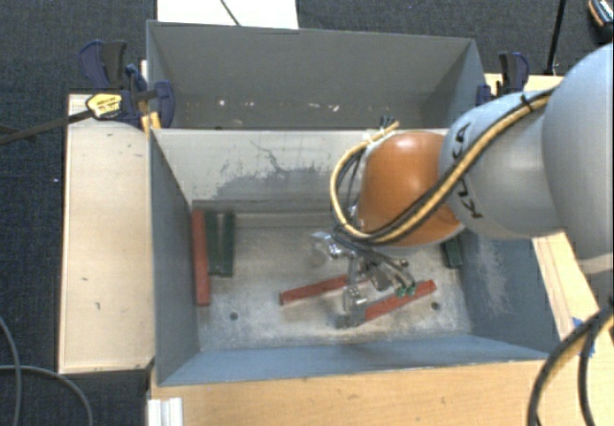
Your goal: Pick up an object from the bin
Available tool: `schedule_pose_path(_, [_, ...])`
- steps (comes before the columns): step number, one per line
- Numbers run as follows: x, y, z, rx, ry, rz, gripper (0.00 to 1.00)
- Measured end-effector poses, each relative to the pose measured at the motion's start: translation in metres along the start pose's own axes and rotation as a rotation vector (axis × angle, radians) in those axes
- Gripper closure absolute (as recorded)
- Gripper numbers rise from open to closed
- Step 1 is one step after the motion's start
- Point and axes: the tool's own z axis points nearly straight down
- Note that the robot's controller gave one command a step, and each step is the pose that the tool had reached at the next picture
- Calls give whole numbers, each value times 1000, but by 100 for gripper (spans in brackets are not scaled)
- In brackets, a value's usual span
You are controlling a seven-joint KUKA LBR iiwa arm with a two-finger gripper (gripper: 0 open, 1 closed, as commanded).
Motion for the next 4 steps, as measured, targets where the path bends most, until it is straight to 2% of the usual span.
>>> schedule_pose_path(1, [-12,-8,-34,2,-10,-135,0])
schedule_pose_path(2, [-9,-2,-46,2,-10,-197,0])
schedule_pose_path(3, [-23,3,-1,1,-3,-293,0])
schedule_pose_path(4, [-24,3,-2,1,-4,-288,0])
